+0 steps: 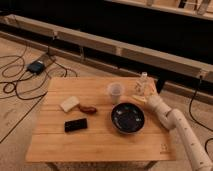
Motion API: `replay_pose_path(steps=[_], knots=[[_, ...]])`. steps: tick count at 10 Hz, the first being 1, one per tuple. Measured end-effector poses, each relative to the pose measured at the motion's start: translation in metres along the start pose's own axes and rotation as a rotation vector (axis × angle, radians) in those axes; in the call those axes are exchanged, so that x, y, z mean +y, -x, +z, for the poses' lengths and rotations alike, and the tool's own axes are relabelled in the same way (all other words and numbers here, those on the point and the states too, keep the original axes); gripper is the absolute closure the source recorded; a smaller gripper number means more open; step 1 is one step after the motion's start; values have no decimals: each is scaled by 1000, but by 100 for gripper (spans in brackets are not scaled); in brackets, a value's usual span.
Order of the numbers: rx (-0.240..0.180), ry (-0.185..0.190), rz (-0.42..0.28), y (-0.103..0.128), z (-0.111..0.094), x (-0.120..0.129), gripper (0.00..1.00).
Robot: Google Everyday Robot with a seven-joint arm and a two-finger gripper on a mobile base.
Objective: Knock the bottle over
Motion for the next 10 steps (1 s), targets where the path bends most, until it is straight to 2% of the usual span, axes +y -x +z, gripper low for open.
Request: replay_pose_path(steps=[7,10], knots=[[-2,0,-10,-2,1,3,20],[-5,19,-81,-18,2,30,20]])
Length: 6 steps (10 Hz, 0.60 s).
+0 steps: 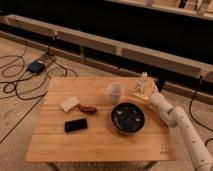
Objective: Knock the bottle over
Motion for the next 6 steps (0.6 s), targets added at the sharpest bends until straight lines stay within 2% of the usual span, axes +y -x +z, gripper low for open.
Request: replay_pose_path(steps=[3,6], knots=[[-10,-4,-36,-8,2,14,20],[-46,-61,-8,-18,2,9,20]])
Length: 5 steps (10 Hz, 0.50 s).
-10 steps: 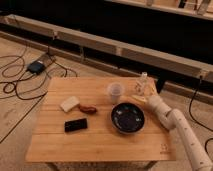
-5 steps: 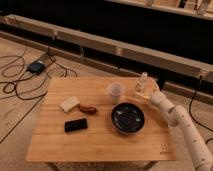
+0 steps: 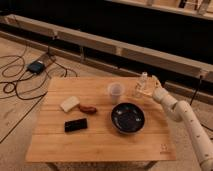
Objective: Knock the bottle over
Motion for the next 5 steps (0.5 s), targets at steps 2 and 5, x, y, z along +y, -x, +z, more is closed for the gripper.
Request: replay_pose_path(steps=[2,5], knots=[[-7,-35,26,-7,1,-11,20],[0,-87,59,-23,6,-28,20]])
